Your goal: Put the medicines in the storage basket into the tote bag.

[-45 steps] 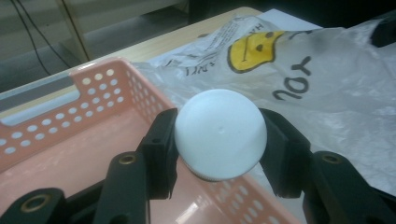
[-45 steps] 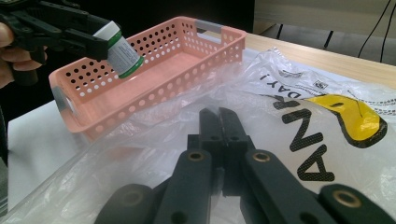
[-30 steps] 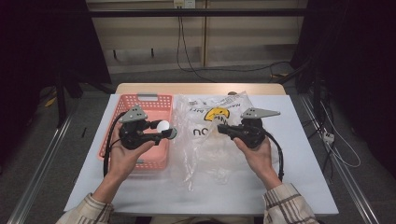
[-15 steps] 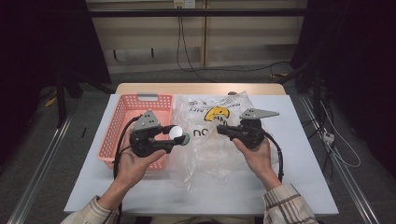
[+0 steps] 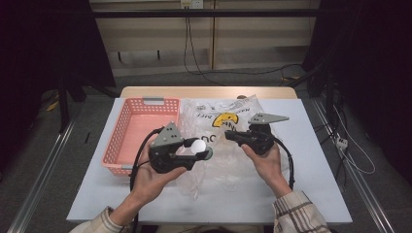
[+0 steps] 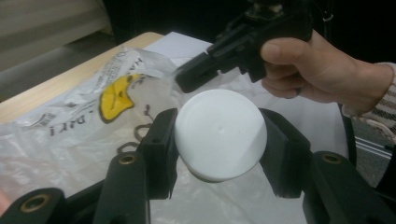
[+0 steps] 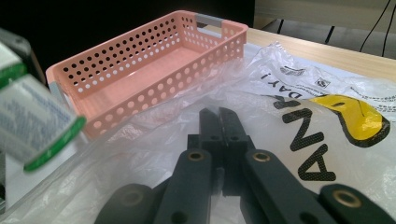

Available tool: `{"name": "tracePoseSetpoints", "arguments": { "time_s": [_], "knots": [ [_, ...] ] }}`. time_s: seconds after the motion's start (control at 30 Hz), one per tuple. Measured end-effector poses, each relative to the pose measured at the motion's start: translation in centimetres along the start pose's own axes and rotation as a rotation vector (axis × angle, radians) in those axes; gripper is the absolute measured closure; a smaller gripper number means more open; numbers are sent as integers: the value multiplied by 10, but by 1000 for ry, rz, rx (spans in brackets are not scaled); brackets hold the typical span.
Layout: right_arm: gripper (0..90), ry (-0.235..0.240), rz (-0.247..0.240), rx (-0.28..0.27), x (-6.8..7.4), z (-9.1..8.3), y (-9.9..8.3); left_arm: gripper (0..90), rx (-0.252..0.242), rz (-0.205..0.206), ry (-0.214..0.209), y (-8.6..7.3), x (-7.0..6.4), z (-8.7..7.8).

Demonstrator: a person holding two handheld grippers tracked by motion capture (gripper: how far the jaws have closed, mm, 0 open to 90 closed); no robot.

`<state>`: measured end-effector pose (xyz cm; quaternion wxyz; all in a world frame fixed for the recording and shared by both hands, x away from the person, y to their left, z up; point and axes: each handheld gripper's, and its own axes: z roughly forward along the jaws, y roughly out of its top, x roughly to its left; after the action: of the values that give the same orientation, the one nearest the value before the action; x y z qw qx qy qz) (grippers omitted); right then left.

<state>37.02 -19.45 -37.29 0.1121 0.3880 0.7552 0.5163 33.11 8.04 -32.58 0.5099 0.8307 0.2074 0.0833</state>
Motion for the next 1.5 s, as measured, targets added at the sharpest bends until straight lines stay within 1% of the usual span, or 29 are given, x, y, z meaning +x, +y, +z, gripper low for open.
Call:
{"name": "tracePoseSetpoints", "arguments": {
  "time_s": [0.07, 0.2, 0.33, 0.4, 0.47, 0.53, 0.6, 0.63, 0.67, 0.7, 0.73, 0.77, 0.8, 0.87, 0.9, 0.93, 1.0, 1.07, 1.1, 1.13, 1.2, 1.23, 1.27, 1.33, 1.4, 1.47, 1.5],
  "knots": [
    [900, 2, -3, 2, 0, 0, 0, 510, 14, -1, -22, 0, -5, 9],
    [900, 7, -5, 5, 0, 1, 0, 511, 52, 2, -47, -4, -11, 27],
    [900, 7, -3, 4, -1, 1, 0, 510, 82, 6, -51, -8, -17, 44],
    [900, 9, 5, 1, -1, 0, 0, 510, 97, 6, -57, -11, -20, 53],
    [900, 11, 6, 3, -2, 0, -2, 510, 125, 13, -58, -13, -22, 63],
    [900, 13, 16, 11, -4, 2, -4, 510, 143, 13, -45, -15, -20, 73],
    [900, 14, 14, 20, -4, 4, -6, 510, 148, -3, -37, -18, -17, 82],
    [900, 15, 17, 21, -3, 4, -6, 510, 158, -13, -30, -19, -16, 86],
    [900, 15, 13, 22, -3, 4, -6, 510, 159, -20, -18, -20, -15, 90],
    [900, 15, 11, 20, -3, 3, -6, 510, 167, -28, -17, -22, -16, 93],
    [900, 14, 6, 21, -3, 2, -5, 510, 184, -22, -25, -23, -16, 97],
    [900, 11, 5, 20, -3, 1, -5, 510, 182, -20, -23, -25, -17, 101],
    [900, 13, 8, 17, -4, -1, -5, 510, 193, -14, -20, -27, -17, 105],
    [900, 8, 13, 17, -4, -4, -7, 509, 201, -18, 1, -30, -15, 112],
    [900, 6, 11, 21, -4, -5, -8, 509, 209, -24, 18, -31, -14, 114],
    [900, 5, 12, 28, -4, -5, -10, 509, 207, -28, 7, -32, -11, 117],
    [900, 3, 11, 40, -4, -7, -14, 509, 211, -39, 26, -34, -9, 121],
    [900, -2, 9, 46, -3, -10, -17, 509, 209, -41, 30, -34, -9, 125],
    [900, -6, 19, 44, -4, -12, -18, 509, 211, -41, 34, -35, -10, 128],
    [900, 0, 31, 39, -3, -15, -19, 509, 214, -47, 31, -35, -10, 131],
    [900, -3, 14, 49, -1, -19, -22, 509, 207, -60, 30, -36, -8, 136],
    [900, -3, 14, 49, -1, -19, -22, 509, 215, -62, 44, -37, -7, 139],
    [900, -3, 15, 54, -1, -20, -23, 509, 217, -63, 45, -39, -5, 141],
    [900, -7, 13, 68, -2, -19, -27, 509, 230, -66, 60, -42, -1, 145],
    [900, -6, 18, 76, -2, -18, -30, 509, 230, -77, 68, -44, 3, 148],
    [900, -7, 18, 82, -3, -18, -32, 509, 228, -75, 74, -45, 5, 150],
    [900, -6, 19, 83, -3, -18, -33, 509, 237, -69, 103, -44, 6, 150]
  ]
}}
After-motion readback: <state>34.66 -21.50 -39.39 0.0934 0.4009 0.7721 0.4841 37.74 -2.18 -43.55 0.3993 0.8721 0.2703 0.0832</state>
